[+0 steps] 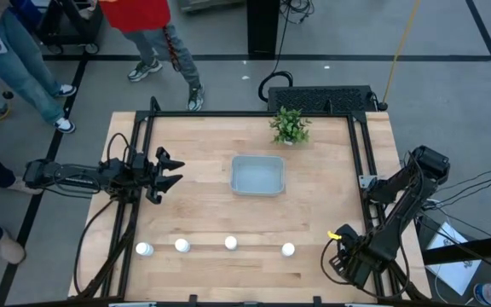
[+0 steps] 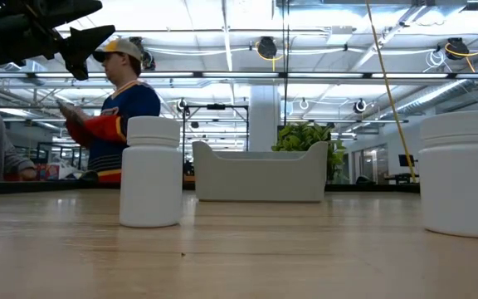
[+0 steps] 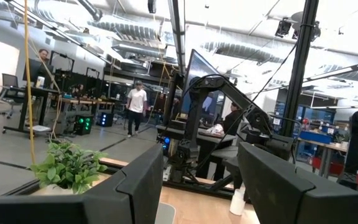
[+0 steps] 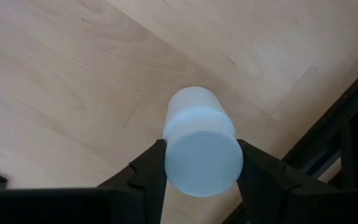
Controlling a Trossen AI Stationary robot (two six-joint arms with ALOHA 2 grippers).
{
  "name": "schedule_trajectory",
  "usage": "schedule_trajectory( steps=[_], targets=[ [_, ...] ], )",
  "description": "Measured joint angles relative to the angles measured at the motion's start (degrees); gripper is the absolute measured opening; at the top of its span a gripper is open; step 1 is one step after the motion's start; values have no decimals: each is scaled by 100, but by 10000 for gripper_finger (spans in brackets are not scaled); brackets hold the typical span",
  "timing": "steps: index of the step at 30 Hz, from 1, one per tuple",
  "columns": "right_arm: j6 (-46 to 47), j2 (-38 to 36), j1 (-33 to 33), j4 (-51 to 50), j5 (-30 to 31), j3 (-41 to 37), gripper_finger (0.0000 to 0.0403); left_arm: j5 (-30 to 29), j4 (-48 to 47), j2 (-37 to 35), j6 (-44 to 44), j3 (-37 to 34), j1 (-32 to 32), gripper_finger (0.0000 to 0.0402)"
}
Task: Pick and place pill bottles into a basket
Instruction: Put the white medicine bottle into the gray bin
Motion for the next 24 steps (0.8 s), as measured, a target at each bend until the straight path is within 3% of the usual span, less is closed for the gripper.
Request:
schedule_trajectory(
  steps=[5, 11, 24],
  targets=[
    [-6, -266, -2, -24, 308, -2, 151, -1, -1, 0, 0, 0, 1, 214],
    [-57, -677, -2, -181, 1140, 0, 151, -3, -2, 1, 0, 0, 2, 214],
    [-1066, -1182, -60, -122, 4008, 2, 151, -3, 0, 0, -5, 0, 2, 214]
  ],
)
